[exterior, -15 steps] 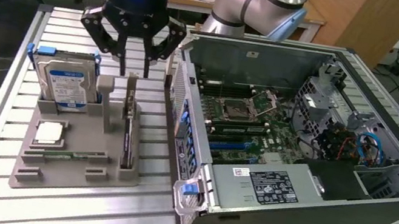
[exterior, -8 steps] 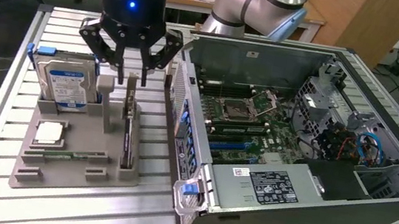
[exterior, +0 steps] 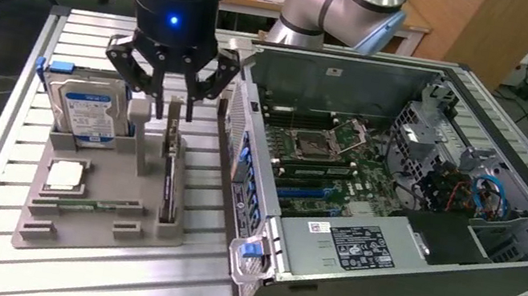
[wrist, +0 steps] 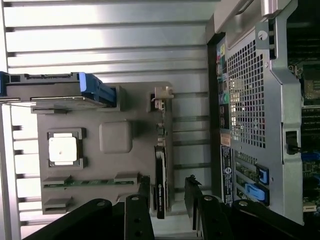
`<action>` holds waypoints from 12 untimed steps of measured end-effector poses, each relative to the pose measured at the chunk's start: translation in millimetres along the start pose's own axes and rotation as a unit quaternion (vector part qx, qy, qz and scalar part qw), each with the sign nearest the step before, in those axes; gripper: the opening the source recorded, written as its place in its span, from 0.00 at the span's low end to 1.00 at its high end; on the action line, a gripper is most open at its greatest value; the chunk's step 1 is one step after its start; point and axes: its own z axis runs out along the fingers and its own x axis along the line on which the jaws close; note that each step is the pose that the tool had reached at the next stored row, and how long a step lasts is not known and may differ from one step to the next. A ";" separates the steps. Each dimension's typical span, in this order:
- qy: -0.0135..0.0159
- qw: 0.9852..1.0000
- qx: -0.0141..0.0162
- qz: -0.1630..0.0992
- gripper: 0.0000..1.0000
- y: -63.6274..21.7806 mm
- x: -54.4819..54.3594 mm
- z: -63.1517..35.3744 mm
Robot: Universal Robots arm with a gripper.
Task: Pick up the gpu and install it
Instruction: 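Pick up the gpu and move the gpu toward the slot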
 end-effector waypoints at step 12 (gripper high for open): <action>0.000 1.000 0.000 0.000 0.41 -12.2 -2.6 21.4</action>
